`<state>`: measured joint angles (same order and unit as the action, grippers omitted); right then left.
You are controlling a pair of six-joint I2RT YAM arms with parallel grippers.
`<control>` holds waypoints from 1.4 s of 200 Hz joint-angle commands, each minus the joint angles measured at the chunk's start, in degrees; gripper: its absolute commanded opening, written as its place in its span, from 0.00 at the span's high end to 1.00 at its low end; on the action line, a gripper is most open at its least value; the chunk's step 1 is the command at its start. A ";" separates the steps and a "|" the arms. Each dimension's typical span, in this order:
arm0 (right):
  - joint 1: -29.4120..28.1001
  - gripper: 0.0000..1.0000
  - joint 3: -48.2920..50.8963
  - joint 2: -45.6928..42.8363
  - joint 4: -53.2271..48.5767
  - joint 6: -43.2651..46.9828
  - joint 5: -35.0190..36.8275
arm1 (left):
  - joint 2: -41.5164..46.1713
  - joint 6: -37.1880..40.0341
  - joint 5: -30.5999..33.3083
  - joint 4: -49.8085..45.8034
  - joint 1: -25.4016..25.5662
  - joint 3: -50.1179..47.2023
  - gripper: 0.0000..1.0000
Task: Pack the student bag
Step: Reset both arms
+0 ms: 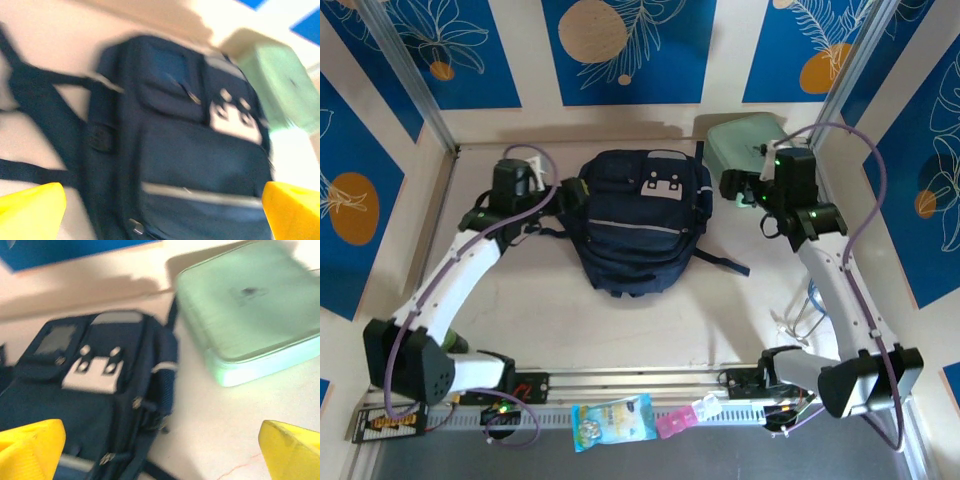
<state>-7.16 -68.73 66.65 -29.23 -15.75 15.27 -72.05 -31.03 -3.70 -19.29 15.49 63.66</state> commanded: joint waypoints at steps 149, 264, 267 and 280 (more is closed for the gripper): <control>7.19 0.01 43.55 5.81 55.59 -2.25 14.87 | -3.96 28.62 24.08 60.26 -10.92 -41.69 0.00; 7.76 0.01 48.24 18.66 79.82 6.56 -4.45 | -16.95 30.49 12.95 80.60 -12.03 -46.56 0.01; 7.69 0.01 48.07 19.16 79.80 6.50 -4.07 | -16.90 30.15 13.91 80.21 -12.05 -46.34 0.00; 6.44 0.01 46.90 20.36 79.16 7.55 -2.21 | -17.14 30.01 14.13 80.01 -12.17 -46.08 0.00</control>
<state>0.56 -20.78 85.08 45.28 -10.61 12.82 -89.43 0.49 8.16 57.76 4.36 17.17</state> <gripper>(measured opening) 0.991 0.995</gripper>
